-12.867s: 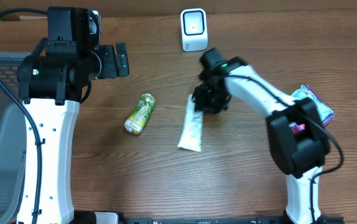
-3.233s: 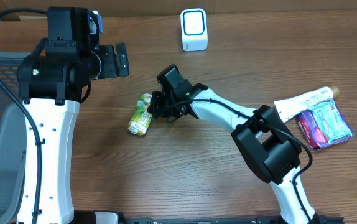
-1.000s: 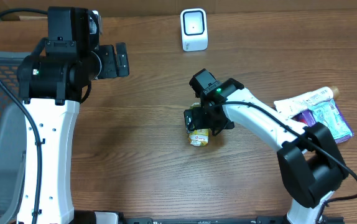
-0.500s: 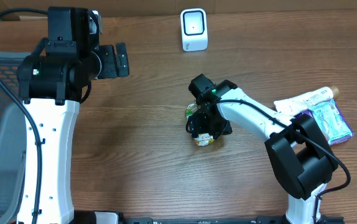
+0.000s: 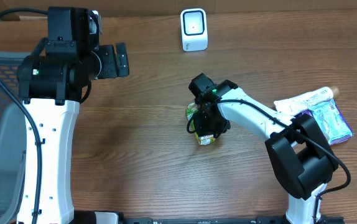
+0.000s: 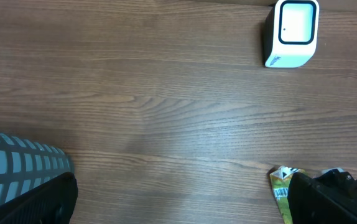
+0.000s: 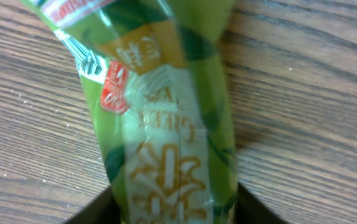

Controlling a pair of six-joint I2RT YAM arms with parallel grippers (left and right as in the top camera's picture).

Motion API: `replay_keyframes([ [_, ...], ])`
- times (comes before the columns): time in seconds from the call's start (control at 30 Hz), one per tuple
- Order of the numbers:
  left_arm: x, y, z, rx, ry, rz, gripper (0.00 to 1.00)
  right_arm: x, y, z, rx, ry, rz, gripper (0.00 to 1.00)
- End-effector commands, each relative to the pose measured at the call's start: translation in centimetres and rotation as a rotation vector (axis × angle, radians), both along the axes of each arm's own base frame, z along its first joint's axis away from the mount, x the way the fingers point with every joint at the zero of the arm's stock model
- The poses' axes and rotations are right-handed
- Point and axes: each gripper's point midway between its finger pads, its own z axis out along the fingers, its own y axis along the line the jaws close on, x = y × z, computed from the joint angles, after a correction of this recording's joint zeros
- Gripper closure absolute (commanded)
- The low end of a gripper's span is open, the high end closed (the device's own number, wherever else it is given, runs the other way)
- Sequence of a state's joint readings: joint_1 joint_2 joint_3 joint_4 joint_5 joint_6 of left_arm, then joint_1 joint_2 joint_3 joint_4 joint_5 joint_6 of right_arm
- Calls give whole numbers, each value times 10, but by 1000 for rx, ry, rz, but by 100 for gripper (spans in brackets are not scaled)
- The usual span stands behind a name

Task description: Scan the item barcode

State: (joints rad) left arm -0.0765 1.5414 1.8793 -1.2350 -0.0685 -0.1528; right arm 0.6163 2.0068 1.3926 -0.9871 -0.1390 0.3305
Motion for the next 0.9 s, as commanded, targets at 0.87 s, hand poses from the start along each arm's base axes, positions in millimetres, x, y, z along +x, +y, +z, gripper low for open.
replay_keyframes([
  [0.87,3,3,2,19,-5,-4,0,56,28,219,1133,2,111,95],
])
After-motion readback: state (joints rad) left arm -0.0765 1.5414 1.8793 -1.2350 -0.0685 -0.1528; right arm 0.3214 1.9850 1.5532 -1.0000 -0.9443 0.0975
